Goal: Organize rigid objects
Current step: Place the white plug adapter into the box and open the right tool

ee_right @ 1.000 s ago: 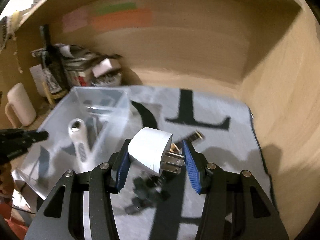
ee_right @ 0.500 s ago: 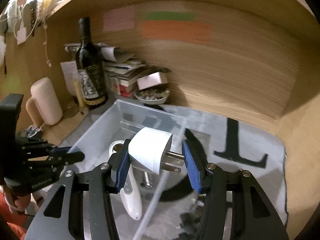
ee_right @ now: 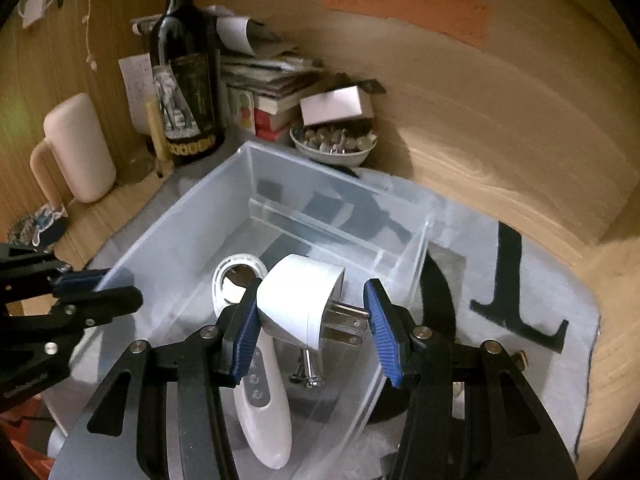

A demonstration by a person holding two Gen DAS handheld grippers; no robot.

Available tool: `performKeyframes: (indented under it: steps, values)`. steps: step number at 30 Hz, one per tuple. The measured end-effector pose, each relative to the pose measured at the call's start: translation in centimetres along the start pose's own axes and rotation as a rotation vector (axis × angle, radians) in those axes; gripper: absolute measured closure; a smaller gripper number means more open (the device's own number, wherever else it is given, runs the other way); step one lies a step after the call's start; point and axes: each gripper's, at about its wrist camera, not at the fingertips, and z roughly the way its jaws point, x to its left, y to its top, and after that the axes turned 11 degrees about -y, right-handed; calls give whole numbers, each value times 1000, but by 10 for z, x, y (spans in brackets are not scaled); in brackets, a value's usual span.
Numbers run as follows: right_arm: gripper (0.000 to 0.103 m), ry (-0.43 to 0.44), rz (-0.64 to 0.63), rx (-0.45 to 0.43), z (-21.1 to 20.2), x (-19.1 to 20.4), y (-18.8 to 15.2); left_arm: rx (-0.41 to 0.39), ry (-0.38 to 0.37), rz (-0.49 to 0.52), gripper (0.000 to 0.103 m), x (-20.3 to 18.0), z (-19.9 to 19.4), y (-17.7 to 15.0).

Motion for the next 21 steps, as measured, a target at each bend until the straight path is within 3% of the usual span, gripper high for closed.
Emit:
performKeyframes:
  steps: [12, 21]
  values:
    - [56, 9, -49, 62, 10, 7, -3, -1, 0, 1, 91, -1, 0, 0]
    - [38, -27, -40, -7, -11, 1, -3, 1, 1, 2, 91, -1, 0, 1]
